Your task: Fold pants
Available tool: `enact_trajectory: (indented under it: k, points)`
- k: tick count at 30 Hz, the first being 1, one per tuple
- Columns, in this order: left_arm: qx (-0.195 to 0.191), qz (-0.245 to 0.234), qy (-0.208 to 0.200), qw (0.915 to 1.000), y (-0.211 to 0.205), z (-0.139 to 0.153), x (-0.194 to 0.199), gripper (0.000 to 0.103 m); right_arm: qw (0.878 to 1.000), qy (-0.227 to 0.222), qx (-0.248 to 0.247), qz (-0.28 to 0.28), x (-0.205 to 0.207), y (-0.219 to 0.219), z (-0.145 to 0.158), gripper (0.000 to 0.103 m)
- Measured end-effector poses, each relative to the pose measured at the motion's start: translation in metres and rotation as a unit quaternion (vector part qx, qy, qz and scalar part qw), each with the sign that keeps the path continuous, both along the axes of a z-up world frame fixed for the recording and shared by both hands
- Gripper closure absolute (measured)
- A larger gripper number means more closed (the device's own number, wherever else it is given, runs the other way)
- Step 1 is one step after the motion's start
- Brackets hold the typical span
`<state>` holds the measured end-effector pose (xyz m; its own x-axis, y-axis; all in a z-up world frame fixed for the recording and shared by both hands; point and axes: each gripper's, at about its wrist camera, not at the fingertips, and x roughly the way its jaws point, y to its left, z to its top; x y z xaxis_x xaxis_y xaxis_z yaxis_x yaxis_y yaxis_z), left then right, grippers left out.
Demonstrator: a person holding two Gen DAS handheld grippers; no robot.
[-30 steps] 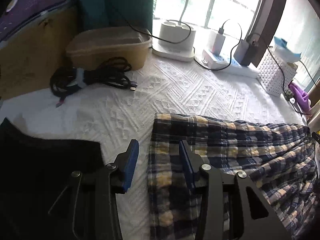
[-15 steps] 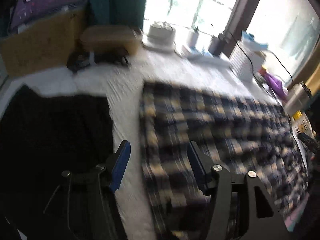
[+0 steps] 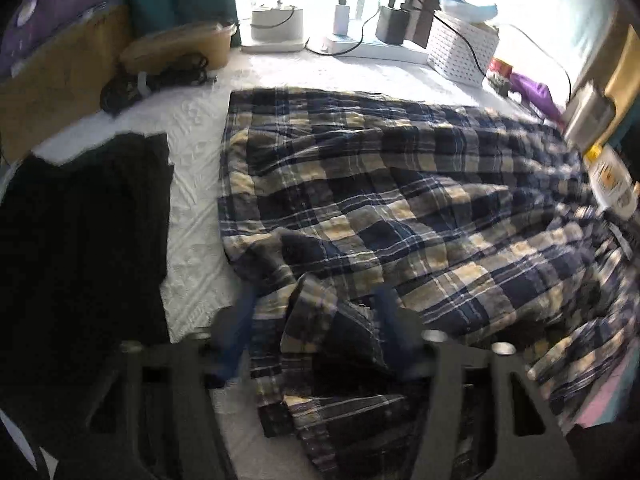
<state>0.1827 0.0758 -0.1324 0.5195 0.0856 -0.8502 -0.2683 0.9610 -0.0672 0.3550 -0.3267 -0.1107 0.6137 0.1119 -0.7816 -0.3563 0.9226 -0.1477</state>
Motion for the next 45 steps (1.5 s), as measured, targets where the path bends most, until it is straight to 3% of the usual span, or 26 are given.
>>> enact_trajectory:
  k: [3, 12, 16, 18, 20, 28, 30, 32, 33, 39, 41, 43, 45]
  points:
    - [0.010, -0.003, -0.004, 0.9999, -0.001, 0.001, 0.000, 0.089, 1.000, 0.001, 0.000, -0.012, 0.004, -0.008, -0.003, 0.097]
    - [0.021, 0.025, -0.016, 0.9993, 0.026, 0.006, 0.003, 0.094, 0.999, 0.000, 0.040, -0.026, -0.004, -0.029, 0.003, 0.097]
    - [-0.007, 0.034, -0.021, 0.9992, 0.034, 0.015, 0.004, 0.087, 0.997, -0.007, 0.075, -0.018, -0.018, -0.035, 0.015, 0.097]
    - [-0.002, 0.044, -0.026, 0.9987, 0.036, 0.020, -0.001, 0.067, 0.997, -0.014, 0.080, -0.008, -0.029, -0.034, 0.020, 0.097]
    - [-0.007, 0.050, -0.044, 0.9978, 0.037, 0.028, -0.011, 0.059, 0.997, -0.020, 0.080, -0.004, -0.037, -0.031, 0.024, 0.097]
    - [-0.033, 0.036, -0.072, 0.9962, 0.030, 0.034, -0.055, 0.046, 0.996, -0.036, 0.082, -0.017, -0.065, -0.028, 0.033, 0.095]
    - [-0.044, 0.026, -0.073, 0.9960, 0.025, 0.029, -0.065, 0.043, 0.996, -0.037, 0.080, -0.018, -0.071, -0.027, 0.034, 0.077]
    - [-0.053, 0.012, -0.071, 0.9960, 0.019, 0.022, -0.074, 0.042, 0.995, -0.040, 0.090, -0.017, -0.078, -0.027, 0.034, 0.007]
    - [-0.055, 0.006, -0.071, 0.9959, 0.016, 0.020, -0.078, 0.042, 0.994, -0.041, 0.099, -0.012, -0.081, -0.027, 0.035, 0.005]
    - [-0.060, -0.033, -0.071, 0.9951, -0.002, 0.009, -0.099, 0.042, 0.996, -0.063, 0.064, 0.025, -0.107, -0.008, 0.043, 0.009]
    - [-0.064, -0.039, -0.074, 0.9945, -0.005, 0.006, -0.106, 0.042, 0.997, -0.057, 0.030, 0.044, -0.110, 0.003, 0.039, 0.037]
    - [-0.071, -0.044, -0.075, 0.9937, -0.008, 0.003, -0.112, 0.042, 0.997, -0.052, 0.011, 0.055, -0.110, 0.009, 0.034, 0.051]
    - [-0.072, -0.055, -0.070, 0.9934, -0.013, -0.002, -0.117, 0.042, 0.997, -0.041, -0.001, 0.058, -0.105, 0.011, 0.026, 0.054]
